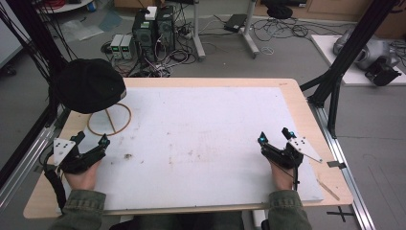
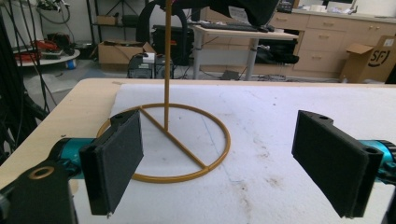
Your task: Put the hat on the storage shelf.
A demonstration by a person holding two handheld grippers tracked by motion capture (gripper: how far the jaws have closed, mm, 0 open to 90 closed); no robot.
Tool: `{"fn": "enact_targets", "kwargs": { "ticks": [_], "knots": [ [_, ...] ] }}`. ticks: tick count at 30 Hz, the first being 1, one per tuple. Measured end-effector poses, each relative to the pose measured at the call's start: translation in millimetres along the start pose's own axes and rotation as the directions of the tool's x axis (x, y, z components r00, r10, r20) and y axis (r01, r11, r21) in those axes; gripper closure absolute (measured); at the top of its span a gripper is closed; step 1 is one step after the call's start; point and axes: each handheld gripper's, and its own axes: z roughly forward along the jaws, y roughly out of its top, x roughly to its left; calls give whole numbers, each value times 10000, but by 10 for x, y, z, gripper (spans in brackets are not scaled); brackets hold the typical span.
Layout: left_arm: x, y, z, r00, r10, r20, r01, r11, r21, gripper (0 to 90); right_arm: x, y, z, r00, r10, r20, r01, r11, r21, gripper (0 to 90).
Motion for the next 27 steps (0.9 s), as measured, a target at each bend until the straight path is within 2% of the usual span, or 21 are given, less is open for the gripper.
{"fn": "enact_targets", "kwargs": {
  "ticks": [14, 27],
  "knots": [
    [-39, -18, 31, 9995, 285, 137, -287, 9995, 162, 167, 7, 1, -6, 10000, -12, -52, 12, 10000, -16, 113],
    [-37, -24, 63, 9996, 90, 267, -97, 9996, 248, 168, 7, 6, -35, 10000, -36, -33, 36, 10000, -64, 113]
  ]
}}
